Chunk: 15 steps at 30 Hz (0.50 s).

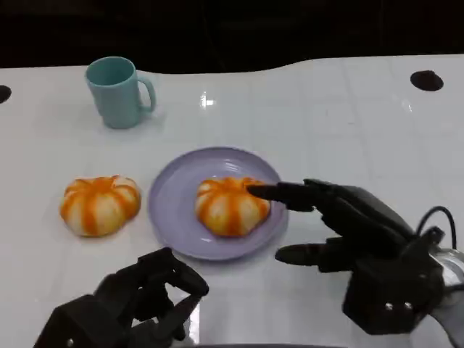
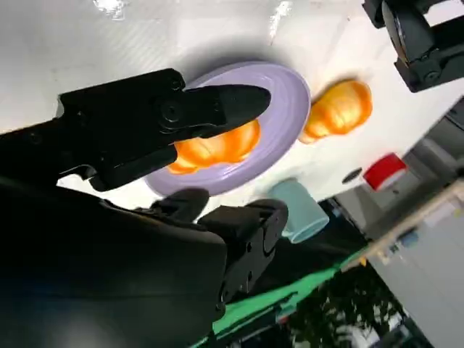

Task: Grasp the bread from the table and place it into the plate.

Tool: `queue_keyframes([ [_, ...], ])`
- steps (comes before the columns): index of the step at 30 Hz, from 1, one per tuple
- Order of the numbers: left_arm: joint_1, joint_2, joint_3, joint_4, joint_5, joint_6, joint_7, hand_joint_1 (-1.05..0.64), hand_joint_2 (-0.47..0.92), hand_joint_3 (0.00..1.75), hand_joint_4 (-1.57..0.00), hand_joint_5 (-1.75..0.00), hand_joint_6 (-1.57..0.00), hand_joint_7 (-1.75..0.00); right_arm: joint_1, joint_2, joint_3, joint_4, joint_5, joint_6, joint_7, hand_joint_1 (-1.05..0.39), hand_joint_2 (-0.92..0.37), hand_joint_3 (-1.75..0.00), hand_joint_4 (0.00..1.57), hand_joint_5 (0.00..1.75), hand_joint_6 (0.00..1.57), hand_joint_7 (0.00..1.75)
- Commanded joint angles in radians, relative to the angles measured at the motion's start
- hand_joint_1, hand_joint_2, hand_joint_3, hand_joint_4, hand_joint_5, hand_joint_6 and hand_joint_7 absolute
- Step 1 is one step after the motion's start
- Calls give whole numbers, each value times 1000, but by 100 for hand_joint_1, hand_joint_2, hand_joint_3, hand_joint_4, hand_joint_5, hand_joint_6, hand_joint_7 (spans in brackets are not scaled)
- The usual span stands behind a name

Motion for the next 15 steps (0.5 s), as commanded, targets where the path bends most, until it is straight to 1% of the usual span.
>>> queue_keyframes([
  [1,15,11,3,-24,0,5,5,-42,92,47,-65,-175,-60,-133,66,-18,-55,-33,77,-48,-9,-30,-91,-9,65,80,69,29],
  [2,18,12,2,-30,0,8,5,-42,92,47,-64,-175,-60,-133,83,-22,-65,-36,98,-65,-5,-25,-91,-8,67,88,72,35],
  [3,21,12,2,-35,2,12,6,-41,92,47,-64,-175,-60,-133,97,-27,-73,-40,109,-77,-3,-18,-89,-10,69,104,73,51],
  [4,25,13,2,-43,4,18,7,-41,92,47,-65,-175,-60,-133,113,-32,-81,-50,114,-83,-3,-16,-86,-17,69,114,71,66],
  [5,28,13,2,-48,5,22,8,-40,92,47,-66,-175,-60,-133,125,-36,-86,-60,116,-85,-3,-15,-71,-47,71,130,72,83],
  [6,30,12,3,-49,2,20,8,-40,92,48,-67,-175,-60,-133,136,-40,-92,-70,116,-89,-5,-14,-59,-72,73,137,73,91],
  [7,31,11,4,-46,0,14,7,-39,92,48,-68,-175,-60,-133,149,-46,-97,-84,118,-88,-3,-12,-50,-90,75,141,76,96],
  [8,32,10,5,-45,-2,10,7,-39,92,47,-68,-175,-60,-133,159,-50,-102,-95,119,-86,-1,-8,-44,-106,77,147,79,101],
  [9,33,11,4,-44,-2,8,6,-39,92,47,-68,-175,-60,-133,169,-57,-108,-108,119,-85,3,-7,-42,-113,77,150,81,103],
  [11,33,14,2,-52,2,18,5,-40,92,47,-67,-175,-60,-134,189,-72,-119,-133,120,-83,14,-6,-39,-121,80,163,85,111],
  [15,30,19,3,-64,4,35,5,-42,92,48,-65,-175,-59,-135,233,-101,-138,-210,118,-45,36,-5,-36,-125,85,172,90,120],
])
